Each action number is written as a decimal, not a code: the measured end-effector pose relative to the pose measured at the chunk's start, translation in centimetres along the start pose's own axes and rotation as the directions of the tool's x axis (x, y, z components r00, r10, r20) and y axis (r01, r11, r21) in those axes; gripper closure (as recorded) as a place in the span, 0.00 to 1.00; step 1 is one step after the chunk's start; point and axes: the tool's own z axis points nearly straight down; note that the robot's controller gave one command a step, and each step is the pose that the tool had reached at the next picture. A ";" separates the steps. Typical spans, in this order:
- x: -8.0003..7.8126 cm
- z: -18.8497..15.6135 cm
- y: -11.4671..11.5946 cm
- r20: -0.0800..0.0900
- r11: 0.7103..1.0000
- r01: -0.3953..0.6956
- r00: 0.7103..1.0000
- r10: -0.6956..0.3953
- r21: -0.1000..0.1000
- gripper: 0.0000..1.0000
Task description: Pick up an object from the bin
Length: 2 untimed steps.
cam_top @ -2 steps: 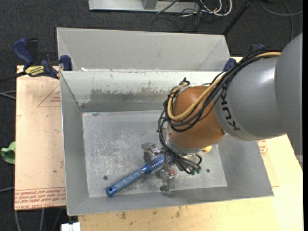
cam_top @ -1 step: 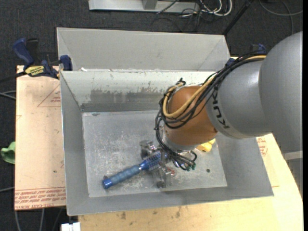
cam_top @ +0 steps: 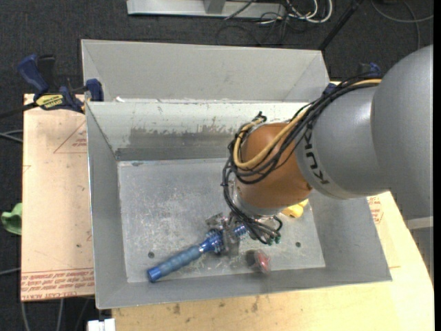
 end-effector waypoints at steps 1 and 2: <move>-0.4 -11.7 1.5 0.008 1.000 -0.027 1.000 0.027 0.002 1.00; 2.1 -18.8 -0.5 0.004 0.983 0.184 0.983 -0.184 0.004 1.00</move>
Offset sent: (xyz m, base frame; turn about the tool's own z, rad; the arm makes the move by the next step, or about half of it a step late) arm -0.0033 0.0147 0.1133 0.0286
